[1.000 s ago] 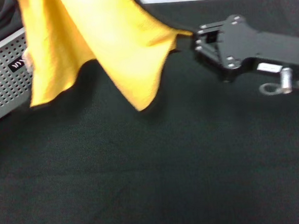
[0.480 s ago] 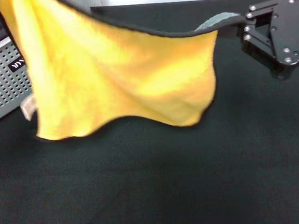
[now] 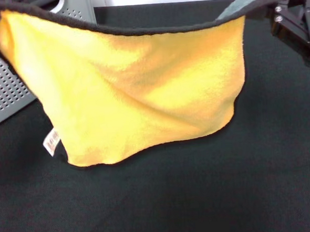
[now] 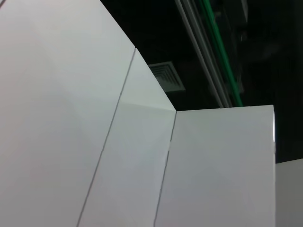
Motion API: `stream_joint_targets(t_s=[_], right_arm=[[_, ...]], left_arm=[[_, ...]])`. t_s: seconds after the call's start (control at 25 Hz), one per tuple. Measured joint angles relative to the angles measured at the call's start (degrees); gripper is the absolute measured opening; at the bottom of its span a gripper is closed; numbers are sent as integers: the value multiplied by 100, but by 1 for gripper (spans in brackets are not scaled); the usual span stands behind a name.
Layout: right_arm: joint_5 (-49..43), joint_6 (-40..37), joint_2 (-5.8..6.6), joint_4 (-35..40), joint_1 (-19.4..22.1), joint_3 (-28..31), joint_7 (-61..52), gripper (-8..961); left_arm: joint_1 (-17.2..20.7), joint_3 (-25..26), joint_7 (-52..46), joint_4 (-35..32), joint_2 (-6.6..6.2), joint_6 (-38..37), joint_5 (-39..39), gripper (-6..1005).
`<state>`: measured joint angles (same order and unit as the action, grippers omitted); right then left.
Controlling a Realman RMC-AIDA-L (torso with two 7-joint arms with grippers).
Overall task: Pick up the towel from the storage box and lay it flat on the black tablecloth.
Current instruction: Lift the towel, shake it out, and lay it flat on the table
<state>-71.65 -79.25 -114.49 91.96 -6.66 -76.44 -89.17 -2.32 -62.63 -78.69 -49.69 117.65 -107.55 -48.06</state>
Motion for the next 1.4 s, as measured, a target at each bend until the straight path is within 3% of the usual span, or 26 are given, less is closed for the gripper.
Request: stream_joint_targets(t_s=[0.32, 0.68, 0.92, 1.08, 1.4], right_arm=[[-7, -290, -36, 367, 361, 41, -57, 5], [-7, -1041, -77, 553, 793, 62, -142, 5], [3, -1750, -97, 572, 981, 310, -334, 4], [94, -2357, -102, 588, 1021, 611, -577, 4], [198, -3133, -127, 449, 1212, 960, -739, 4]], left_arm=[[0, 101, -300, 367, -222, -752, -265, 15], [16, -14, -619, 311, -192, -912, -578, 15], [238, -513, -735, 31, -295, -917, -631, 15], [447, -636, -774, -181, -281, -924, -633, 15], [613, -1554, -894, -435, -403, -925, -404, 15]])
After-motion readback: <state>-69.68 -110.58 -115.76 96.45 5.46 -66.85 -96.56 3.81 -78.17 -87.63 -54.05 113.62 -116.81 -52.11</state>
